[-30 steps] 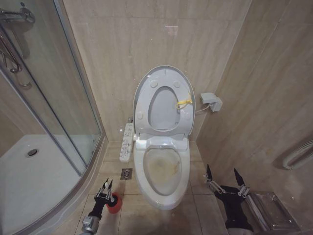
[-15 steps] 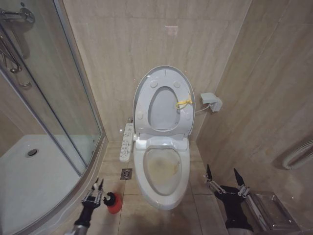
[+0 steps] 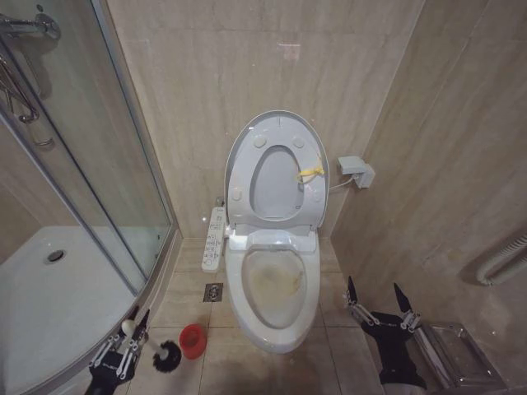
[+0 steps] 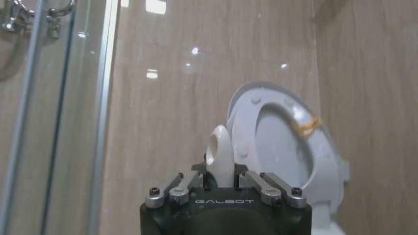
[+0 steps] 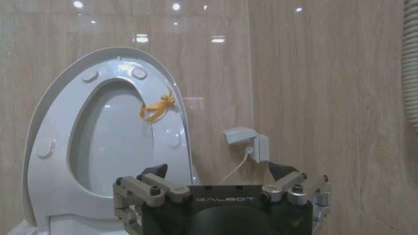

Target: Open the toilet lid, clean the toilet bowl with a toilet brush, close the toilet lid, and flush.

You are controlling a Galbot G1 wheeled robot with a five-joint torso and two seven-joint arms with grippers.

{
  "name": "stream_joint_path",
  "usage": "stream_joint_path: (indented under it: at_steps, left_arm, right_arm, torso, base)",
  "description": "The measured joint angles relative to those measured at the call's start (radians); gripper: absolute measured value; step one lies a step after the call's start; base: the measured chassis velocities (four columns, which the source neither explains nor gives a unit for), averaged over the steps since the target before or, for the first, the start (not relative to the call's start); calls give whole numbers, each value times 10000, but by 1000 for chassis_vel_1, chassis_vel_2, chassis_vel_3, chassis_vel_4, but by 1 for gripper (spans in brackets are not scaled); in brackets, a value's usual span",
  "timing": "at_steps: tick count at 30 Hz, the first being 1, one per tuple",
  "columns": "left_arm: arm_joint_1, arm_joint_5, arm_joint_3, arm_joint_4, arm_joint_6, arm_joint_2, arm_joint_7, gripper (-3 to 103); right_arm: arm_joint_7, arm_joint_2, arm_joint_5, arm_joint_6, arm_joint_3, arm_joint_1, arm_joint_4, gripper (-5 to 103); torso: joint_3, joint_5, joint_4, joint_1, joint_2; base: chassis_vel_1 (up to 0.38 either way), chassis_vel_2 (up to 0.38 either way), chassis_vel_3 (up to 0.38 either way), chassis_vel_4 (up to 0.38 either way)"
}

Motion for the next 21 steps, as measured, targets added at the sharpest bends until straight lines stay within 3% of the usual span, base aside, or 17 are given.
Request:
stream_joint_path:
  at_steps: [7, 11, 14, 16, 21]
  left_arm:
    - [422, -489, -209, -1807, 835, 65, -10, 24]
    - [-131, -1288, -276, -3416, 1920, 244, -301, 24]
    - [-737, -1563, -182, -3625, 2394, 446, -576, 24]
    - [-1870, -2069, 102, -3446, 3220, 868, -1184, 24]
    - [-3036, -3108, 528, -2642, 3877, 1298, -1310, 24]
  right_arm:
    - [0, 1, 0, 0, 0, 0, 0, 100]
    - [0, 0, 0, 0, 0, 0, 0, 100]
    - [0, -1, 0, 0, -1, 0, 1, 100]
    - [0, 1, 0, 0, -1, 0, 0, 100]
    - [0, 1, 0, 0, -1, 0, 1, 100]
  torso:
    - [1, 0, 1, 0, 0]
    - [1, 1, 1, 0, 0]
    - [0, 1, 1, 0, 0]
    - [2, -2, -4, 1, 0]
    - [2, -3, -1, 2, 0]
  base:
    - [0, 0, 0, 0]
    - [0, 0, 0, 0]
    - [0, 0, 0, 0]
    - [0, 0, 0, 0]
    - [0, 0, 0, 0]
